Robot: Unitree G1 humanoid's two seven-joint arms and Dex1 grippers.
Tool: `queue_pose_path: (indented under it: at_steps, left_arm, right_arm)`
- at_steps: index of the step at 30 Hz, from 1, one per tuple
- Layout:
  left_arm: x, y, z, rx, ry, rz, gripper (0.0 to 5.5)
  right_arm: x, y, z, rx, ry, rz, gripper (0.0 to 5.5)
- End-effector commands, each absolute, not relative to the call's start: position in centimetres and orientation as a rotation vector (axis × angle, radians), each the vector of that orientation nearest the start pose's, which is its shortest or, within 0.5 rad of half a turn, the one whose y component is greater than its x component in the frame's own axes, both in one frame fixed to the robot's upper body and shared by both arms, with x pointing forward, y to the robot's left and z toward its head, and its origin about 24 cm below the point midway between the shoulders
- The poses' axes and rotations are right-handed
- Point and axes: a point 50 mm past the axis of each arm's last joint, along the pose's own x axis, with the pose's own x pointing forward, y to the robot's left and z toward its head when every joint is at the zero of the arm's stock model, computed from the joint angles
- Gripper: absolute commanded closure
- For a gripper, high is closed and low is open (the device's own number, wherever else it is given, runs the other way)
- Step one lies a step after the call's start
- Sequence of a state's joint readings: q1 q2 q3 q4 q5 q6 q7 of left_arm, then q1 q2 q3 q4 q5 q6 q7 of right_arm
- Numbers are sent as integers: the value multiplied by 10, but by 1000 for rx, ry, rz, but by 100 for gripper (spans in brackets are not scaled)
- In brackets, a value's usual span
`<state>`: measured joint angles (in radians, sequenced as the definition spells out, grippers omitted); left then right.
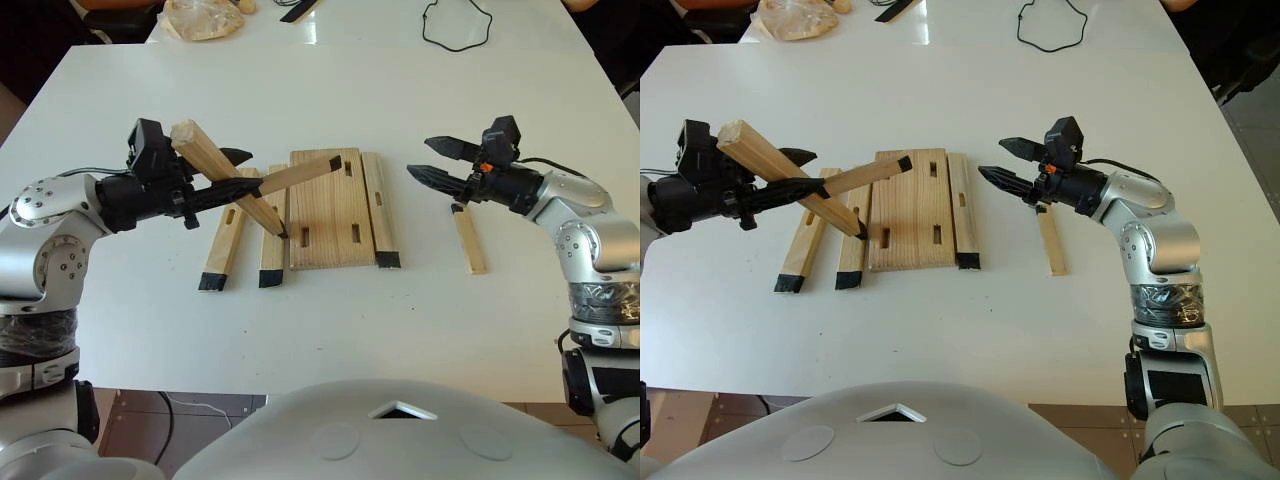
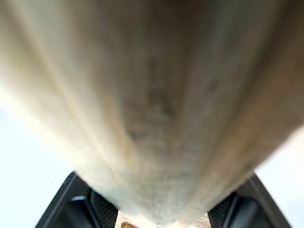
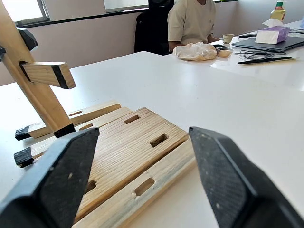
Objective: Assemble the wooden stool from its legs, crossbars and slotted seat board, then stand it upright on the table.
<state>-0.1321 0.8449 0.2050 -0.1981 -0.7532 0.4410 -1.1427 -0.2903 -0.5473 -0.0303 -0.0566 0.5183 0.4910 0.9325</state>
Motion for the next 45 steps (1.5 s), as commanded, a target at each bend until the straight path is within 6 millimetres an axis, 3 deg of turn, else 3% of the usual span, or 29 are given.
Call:
queue_pose_path:
  at_steps: [1, 5, 10, 16, 22, 25, 30, 33, 45]
  left_arm:
    - [235, 233, 170, 96, 53, -1181, 342]
    - [231, 222, 181, 94, -3, -1226, 342]
    - [229, 214, 180, 82, -7, -1255, 342]
    - [233, 205, 162, 80, 52, -1320, 342]
    - [243, 211, 145, 140, 134, -1353, 342]
    - [245, 215, 152, 127, 117, -1356, 342]
    - [254, 222, 184, 60, -6, -1312, 342]
    - [257, 225, 190, 45, -19, -1296, 342]
    - [254, 220, 162, 56, 92, -1347, 342]
  right_arm:
    - [281, -188, 122, 14, 149, 1008, 202]
    - [280, -189, 121, 9, 153, 1009, 202]
    - [281, -189, 119, 4, 162, 1016, 202]
    - [284, -189, 119, 1, 162, 1015, 202]
    - [290, -186, 124, -7, 148, 1037, 202]
    - [288, -187, 122, -3, 151, 1035, 202]
    - [284, -187, 119, 11, 157, 1033, 202]
    - [284, -186, 117, 15, 158, 1028, 202]
    - [285, -183, 117, 16, 156, 1032, 202]
